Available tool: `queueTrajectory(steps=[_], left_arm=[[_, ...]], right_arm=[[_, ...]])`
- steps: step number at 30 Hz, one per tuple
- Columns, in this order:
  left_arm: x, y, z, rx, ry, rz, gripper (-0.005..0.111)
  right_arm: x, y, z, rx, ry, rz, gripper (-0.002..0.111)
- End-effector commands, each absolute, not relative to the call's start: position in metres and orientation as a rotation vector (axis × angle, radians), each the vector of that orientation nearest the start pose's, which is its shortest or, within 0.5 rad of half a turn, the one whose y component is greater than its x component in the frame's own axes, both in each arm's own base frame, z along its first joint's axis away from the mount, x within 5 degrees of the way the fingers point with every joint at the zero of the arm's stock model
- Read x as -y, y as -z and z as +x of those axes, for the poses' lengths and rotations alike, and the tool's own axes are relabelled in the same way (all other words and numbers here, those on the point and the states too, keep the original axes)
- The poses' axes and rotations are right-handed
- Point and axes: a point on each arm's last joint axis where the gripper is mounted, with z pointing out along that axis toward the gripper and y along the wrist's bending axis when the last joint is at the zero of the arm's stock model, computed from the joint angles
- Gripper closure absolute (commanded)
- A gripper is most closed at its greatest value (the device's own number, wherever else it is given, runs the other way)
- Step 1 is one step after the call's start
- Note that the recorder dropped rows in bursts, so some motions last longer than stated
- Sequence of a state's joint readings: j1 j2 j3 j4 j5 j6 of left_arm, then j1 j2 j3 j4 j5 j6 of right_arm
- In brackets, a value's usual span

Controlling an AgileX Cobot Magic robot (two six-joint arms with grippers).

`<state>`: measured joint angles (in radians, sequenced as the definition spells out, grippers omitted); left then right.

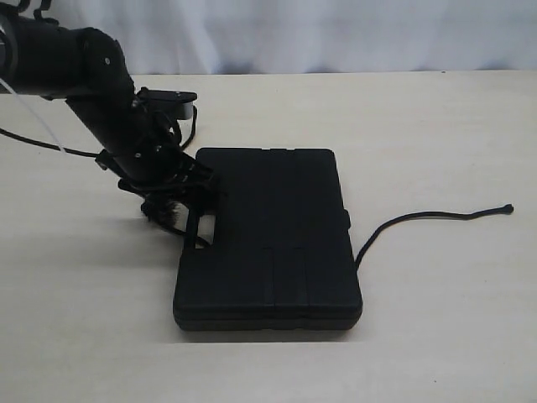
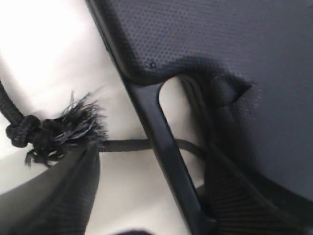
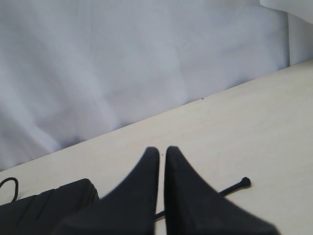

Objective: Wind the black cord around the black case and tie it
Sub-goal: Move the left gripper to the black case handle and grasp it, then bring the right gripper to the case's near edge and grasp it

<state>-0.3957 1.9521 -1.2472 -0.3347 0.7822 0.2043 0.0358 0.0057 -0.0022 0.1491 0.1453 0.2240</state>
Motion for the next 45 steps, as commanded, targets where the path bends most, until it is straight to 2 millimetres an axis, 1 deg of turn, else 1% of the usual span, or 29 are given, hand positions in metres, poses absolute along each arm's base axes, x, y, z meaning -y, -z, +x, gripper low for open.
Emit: queueTrajectory(steps=[1,4,7,12,14,17,19,20,22,25,26,27,30,33,35,36,37,40,41,43,45], left_arm=[[0.166,-0.151,0.338,-2.867,0.453,0.475,0.049],[0.164,-0.143,0.337,-2.851,0.445,0.438,0.049],[0.166,-0.134,0.337,-2.883,0.464,0.413,0.049],[0.176,-0.113,0.335,-2.897,0.447,0.453,0.049],[0.182,-0.108,0.335,-2.874,0.437,0.467,0.052],[0.186,-0.111,0.340,-2.843,0.437,0.467,0.075],[0.187,-0.114,0.342,-2.842,0.446,0.474,0.097],[0.188,-0.116,0.343,-2.839,0.450,0.476,0.106],[0.189,-0.121,0.344,-2.824,0.454,0.476,0.107],[0.188,-0.134,0.346,-2.790,0.465,0.467,0.107],[0.188,-0.139,0.346,-2.778,0.474,0.457,0.107],[0.187,-0.142,0.347,-2.769,0.478,0.451,0.107],[0.178,-0.153,0.351,-2.742,0.487,0.394,0.107],[0.165,-0.155,0.358,-2.748,0.489,0.292,0.107],[0.156,-0.155,0.362,-2.751,0.491,0.234,0.107],[0.153,-0.156,0.363,-2.751,0.495,0.211,0.107],[0.145,-0.156,0.367,-2.750,0.517,0.143,0.107],[0.133,-0.157,0.373,-2.733,0.560,0.019,0.107],[0.124,-0.159,0.378,-2.716,0.599,-0.079,0.107],[0.117,-0.160,0.381,-2.701,0.628,-0.151,0.107],[0.112,-0.162,0.384,-2.687,0.637,-0.187,0.107]], right_arm=[[-0.004,-0.200,0.056,-1.621,-0.331,0.255,0.104],[-0.004,-0.200,0.056,-1.621,-0.331,0.255,0.104],[-0.004,-0.200,0.056,-1.618,-0.331,0.255,0.104],[-0.004,-0.201,0.056,-1.612,-0.331,0.255,0.104],[-0.004,-0.201,0.056,-1.612,-0.331,0.255,0.104],[-0.004,-0.201,0.056,-1.611,-0.347,0.267,0.104],[-0.004,-0.201,0.056,-1.603,-0.355,0.274,0.104],[-0.004,-0.202,0.056,-1.598,-0.360,0.277,0.104],[-0.005,-0.203,0.056,-1.584,-0.411,0.318,0.104],[-0.008,-0.201,0.056,-1.592,-0.555,0.426,0.104],[-0.009,-0.200,0.056,-1.609,-0.556,0.409,0.104],[-0.011,-0.205,0.055,-1.614,-0.544,0.367,0.104],[-0.017,-0.225,0.050,-1.593,-0.575,0.258,0.104],[-0.027,-0.245,0.043,-1.540,-0.614,0.103,0.104],[-0.033,-0.252,0.043,-1.524,-0.650,0.016,0.104],[-0.036,-0.254,0.045,-1.533,-0.666,-0.007,0.104],[-0.040,-0.255,0.052,-1.569,-0.686,-0.055,0.104],[-0.045,-0.256,0.066,-1.668,-0.678,-0.128,0.104],[-0.049,-0.259,0.079,-1.741,-0.683,-0.184,0.104],[-0.053,-0.264,0.091,-1.795,-0.700,-0.254,0.104],[-0.059,-0.269,0.106,-1.841,-0.766,-0.309,0.104]])
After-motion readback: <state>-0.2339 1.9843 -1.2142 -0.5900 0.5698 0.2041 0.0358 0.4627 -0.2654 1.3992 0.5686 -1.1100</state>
